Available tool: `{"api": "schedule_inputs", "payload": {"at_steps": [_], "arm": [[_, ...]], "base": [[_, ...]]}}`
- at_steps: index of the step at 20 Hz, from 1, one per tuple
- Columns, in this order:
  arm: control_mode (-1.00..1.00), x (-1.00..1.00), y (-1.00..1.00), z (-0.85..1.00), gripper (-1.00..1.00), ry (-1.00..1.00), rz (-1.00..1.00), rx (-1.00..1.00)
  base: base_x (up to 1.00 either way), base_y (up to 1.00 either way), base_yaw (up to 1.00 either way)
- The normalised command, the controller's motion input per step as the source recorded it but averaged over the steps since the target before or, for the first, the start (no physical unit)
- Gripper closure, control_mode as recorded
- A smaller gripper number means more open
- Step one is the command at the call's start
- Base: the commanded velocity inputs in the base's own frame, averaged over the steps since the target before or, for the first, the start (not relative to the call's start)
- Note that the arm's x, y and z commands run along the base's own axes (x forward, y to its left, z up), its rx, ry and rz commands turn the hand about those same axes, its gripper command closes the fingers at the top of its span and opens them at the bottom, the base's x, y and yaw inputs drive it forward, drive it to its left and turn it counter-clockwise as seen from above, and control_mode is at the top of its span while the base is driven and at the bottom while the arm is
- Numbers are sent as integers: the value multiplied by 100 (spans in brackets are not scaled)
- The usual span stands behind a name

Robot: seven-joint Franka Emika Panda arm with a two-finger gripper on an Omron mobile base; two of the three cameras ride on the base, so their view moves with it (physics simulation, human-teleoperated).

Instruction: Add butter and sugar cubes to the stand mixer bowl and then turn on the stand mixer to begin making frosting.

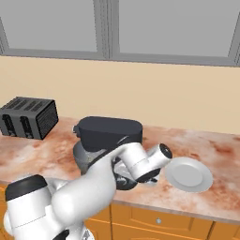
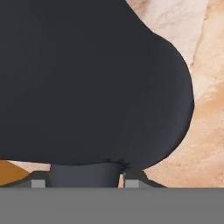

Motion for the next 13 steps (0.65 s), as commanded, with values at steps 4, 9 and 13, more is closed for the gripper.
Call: {"api": "schedule_inputs", "payload": {"at_steps": [4,9,13], "arm": [[-100,0,-57,0,100,1,-2,17],[-100,0,-48,-10,100,3,-4,12],[-100,-18,-31,3,100,0,-5,8]], "base": [[0,0,0],[0,0,0],[0,0,0]]}}
